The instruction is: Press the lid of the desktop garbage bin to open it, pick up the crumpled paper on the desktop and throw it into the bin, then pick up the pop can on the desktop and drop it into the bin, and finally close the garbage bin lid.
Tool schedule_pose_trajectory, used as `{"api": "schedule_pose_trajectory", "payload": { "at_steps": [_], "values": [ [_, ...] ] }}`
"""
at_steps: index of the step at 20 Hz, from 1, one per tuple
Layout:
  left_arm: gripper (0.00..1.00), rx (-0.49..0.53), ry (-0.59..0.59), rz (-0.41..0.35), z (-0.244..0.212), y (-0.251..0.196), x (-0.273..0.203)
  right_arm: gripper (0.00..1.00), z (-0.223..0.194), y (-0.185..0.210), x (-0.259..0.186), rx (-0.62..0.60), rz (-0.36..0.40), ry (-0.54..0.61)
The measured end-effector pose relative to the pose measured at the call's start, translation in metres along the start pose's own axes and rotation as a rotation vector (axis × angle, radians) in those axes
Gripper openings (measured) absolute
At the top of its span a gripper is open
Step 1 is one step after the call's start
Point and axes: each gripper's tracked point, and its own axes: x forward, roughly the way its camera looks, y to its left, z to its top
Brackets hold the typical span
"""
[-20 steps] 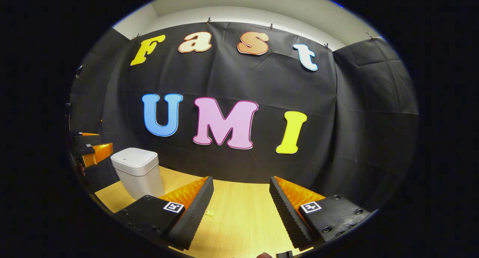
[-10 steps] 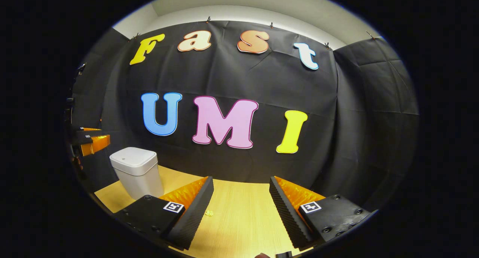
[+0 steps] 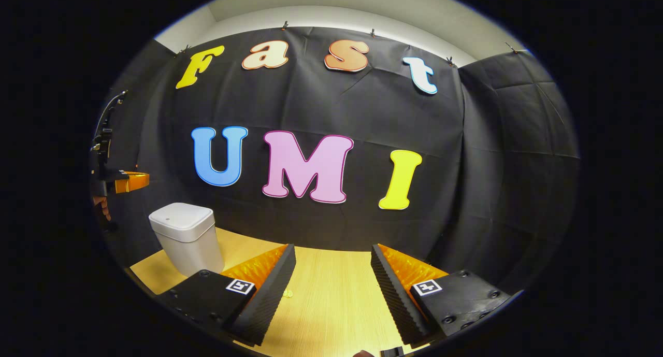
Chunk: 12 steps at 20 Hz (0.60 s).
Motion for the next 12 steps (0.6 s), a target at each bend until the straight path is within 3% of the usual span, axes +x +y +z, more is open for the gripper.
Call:
{"api": "schedule_pose_trajectory", "payload": {
  "at_steps": [5, 8, 12],
  "values": [
    [0.06, -0.058, 0.155, -0.014, -0.039, 0.028, 0.052, 0.94, 0.0, -0.004, -0.003, -0.007, -0.01, 0.001],
    [0.06, -0.099, 0.311, -0.017, -0.078, 0.035, 0.076, 0.94, 0.0, -0.008, -0.003, -0.007, -0.02, 0.004],
    [0.06, -0.064, 0.462, -0.035, -0.12, 0.036, 0.091, 0.94, -0.003, -0.012, -0.004, -0.008, -0.032, 0.013]
  ]
}}
